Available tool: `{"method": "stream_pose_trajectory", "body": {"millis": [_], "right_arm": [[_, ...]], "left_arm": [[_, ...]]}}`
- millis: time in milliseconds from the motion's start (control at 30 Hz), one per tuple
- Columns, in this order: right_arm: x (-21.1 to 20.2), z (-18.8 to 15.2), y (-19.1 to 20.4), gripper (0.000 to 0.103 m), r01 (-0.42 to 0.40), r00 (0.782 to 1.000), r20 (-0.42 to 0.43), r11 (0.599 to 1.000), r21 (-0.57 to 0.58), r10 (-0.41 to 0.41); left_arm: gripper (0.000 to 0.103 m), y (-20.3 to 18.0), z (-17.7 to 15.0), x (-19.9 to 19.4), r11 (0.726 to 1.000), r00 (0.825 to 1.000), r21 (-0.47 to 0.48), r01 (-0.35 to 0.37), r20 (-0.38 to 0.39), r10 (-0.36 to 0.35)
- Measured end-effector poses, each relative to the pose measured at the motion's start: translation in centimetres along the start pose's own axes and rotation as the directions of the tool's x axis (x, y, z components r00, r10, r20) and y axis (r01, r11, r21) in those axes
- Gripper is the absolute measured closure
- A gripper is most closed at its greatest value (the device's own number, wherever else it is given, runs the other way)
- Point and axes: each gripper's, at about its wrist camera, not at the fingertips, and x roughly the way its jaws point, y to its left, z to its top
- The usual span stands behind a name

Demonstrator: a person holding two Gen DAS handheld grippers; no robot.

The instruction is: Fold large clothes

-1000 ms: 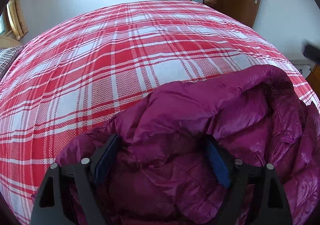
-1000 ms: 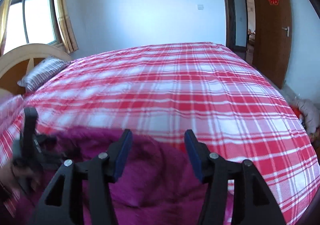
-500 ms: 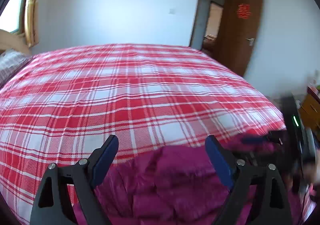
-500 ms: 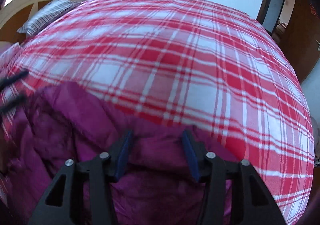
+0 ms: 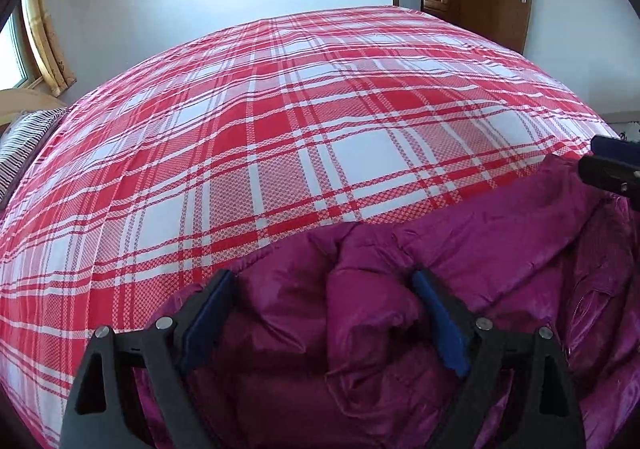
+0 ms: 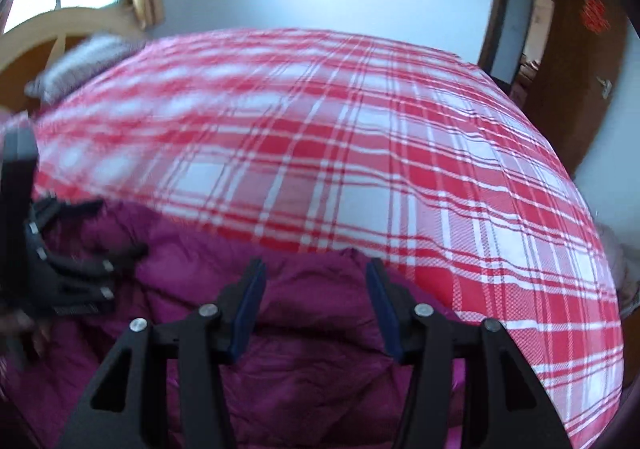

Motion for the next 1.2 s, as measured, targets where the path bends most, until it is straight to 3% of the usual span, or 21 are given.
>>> {"method": "stream_pose_trajectory", "body": {"millis": [200, 367, 467, 600, 700, 733, 800, 967, 1200], "right_arm": [[4.0, -2.6, -0.8, 0.043, 0.011, 0.995, -0.097, 1.000, 0.018, -0.010], [4.4, -3.4, -0.9, 0.043, 0.023, 0.998, -0.064, 0.999, 0.036, -0.021], [4.4, -3.4, -0.9, 0.042, 0.017, 0.998, -0.062, 0.999, 0.040, -0.015], [4.3, -3.5, -1.1, 0.042, 0.007, 0.999, -0.052, 0.999, 0.048, -0.005], [4.2, -3.7, -1.2, 0.042, -0.001, 0.999, -0.045, 0.998, 0.057, 0.004], [4.2, -3.7, -1.3, 0.042, -0.006, 0.999, -0.043, 0.998, 0.061, 0.009], [4.1, -3.8, -1.3, 0.042, -0.011, 0.999, -0.040, 0.998, 0.064, 0.014], [4.2, -3.7, -1.1, 0.042, 0.000, 0.999, -0.045, 0.999, 0.054, 0.002], [4.3, -3.7, -0.6, 0.042, 0.040, 0.998, -0.048, 0.999, 0.025, -0.039]], "left_arm": [[0.012, 1.2, -0.1, -0.8, 0.996, 0.998, -0.073, 0.054, 0.031, -0.052], [0.012, 2.5, 1.0, -4.9, 0.977, 0.986, -0.192, 0.094, 0.156, -0.064], [0.012, 1.4, 2.4, -6.0, 0.981, 0.981, -0.168, 0.101, 0.179, -0.070], [0.012, -0.8, 2.7, -4.1, 0.996, 0.996, -0.094, 0.013, 0.087, -0.005], [0.012, 0.2, 0.6, -1.2, 0.992, 0.999, -0.114, -0.048, -0.024, 0.045], [0.010, 0.8, -0.1, -0.3, 0.990, 0.998, -0.138, -0.020, -0.056, 0.012], [0.008, 1.9, -0.8, -0.2, 0.982, 0.999, -0.187, 0.037, -0.030, -0.043], [0.001, 0.7, -0.8, 0.4, 0.991, 0.999, -0.133, -0.026, -0.048, 0.020], [0.001, 1.2, -0.9, 0.2, 0.988, 1.000, -0.156, 0.009, -0.024, -0.013]]}}
